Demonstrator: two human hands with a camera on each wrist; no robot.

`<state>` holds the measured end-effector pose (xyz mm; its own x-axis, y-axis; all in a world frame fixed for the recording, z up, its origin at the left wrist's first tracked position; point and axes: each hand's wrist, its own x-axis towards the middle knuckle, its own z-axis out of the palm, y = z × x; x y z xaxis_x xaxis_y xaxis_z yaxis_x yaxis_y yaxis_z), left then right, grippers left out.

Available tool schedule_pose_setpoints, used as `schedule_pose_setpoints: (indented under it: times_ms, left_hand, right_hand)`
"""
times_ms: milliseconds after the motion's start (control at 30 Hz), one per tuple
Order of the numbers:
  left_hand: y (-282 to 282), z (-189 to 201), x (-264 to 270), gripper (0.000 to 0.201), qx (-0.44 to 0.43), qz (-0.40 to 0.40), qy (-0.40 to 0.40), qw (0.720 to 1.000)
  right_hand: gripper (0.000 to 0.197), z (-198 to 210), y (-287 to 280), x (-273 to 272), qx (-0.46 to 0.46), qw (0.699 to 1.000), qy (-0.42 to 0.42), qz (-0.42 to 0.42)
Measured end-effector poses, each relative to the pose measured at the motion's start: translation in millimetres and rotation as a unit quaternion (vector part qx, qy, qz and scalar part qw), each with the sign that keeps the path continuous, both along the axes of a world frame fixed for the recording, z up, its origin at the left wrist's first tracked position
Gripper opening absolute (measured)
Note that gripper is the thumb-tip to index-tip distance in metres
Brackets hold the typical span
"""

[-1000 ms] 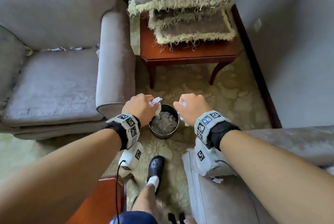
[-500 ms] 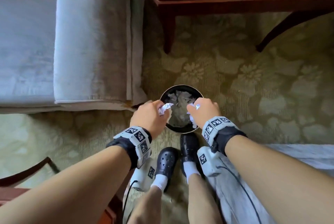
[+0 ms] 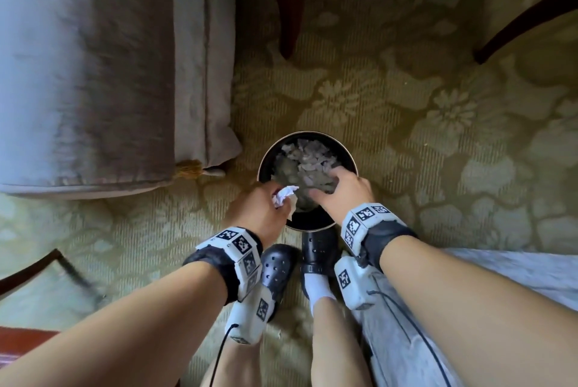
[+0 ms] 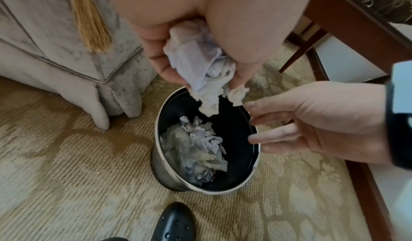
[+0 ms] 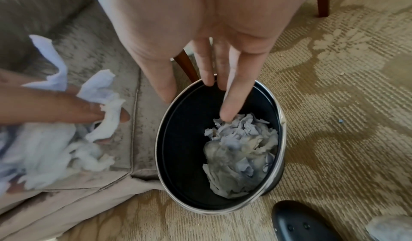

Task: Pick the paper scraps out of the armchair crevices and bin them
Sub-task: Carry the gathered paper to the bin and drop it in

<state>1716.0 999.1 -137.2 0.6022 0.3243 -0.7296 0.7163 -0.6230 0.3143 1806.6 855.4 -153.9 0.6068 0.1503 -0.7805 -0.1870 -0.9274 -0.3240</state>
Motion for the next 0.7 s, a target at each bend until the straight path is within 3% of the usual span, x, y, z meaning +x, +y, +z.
schedule_pose_setpoints:
  times_ms: [133, 367, 533, 700]
  left_hand:
    - [-10, -4, 16, 0.032, 0.006, 0.000, -0.002, 1.000]
    - [-26, 2, 35, 0.085, -0.010, 0.012, -0.009, 1.000]
    - [-24, 45, 39, 0.080, 0.013, -0.018, -0.013, 1.000]
    - [-21, 126, 62, 0.051, 0.024, -0.081, -0.058, 0.995]
  right_hand:
    - [0.043, 8, -10, 5, -0.002, 1.000, -0.001, 0.001]
    - [0.044, 25, -27, 4, 0.019, 0.999, -0.040, -0.012]
    - [0.045, 65, -33, 12, 0.032, 0.997, -0.065, -0.016]
    - [0.040, 148, -30, 21, 0.042, 0.991, -0.124, 0.007]
